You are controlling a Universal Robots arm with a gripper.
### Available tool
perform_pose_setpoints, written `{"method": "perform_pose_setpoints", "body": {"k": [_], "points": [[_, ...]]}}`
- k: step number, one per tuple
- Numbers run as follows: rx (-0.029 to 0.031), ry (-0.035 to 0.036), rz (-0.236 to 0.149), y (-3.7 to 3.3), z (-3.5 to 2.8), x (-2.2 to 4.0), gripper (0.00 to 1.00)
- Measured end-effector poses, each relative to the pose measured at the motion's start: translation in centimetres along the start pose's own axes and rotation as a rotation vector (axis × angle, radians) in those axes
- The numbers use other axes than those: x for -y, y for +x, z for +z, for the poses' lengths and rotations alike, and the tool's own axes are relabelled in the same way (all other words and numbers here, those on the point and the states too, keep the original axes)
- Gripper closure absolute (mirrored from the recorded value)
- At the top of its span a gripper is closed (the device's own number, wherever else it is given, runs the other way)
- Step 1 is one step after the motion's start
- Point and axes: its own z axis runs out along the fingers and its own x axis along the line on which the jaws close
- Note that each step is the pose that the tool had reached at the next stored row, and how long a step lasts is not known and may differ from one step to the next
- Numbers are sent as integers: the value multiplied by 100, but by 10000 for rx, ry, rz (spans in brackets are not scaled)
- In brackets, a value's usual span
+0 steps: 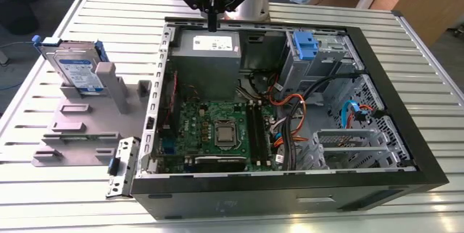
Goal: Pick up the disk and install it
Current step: 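Reach for the disk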
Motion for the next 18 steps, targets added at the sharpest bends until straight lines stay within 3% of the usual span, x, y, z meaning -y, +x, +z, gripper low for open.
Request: {"method": "perform_pose_setpoints", "body": {"k": [9,18], "points": [[0,0,1,13,0,1,89],[0,0,1,128,-3,10,89]]}}
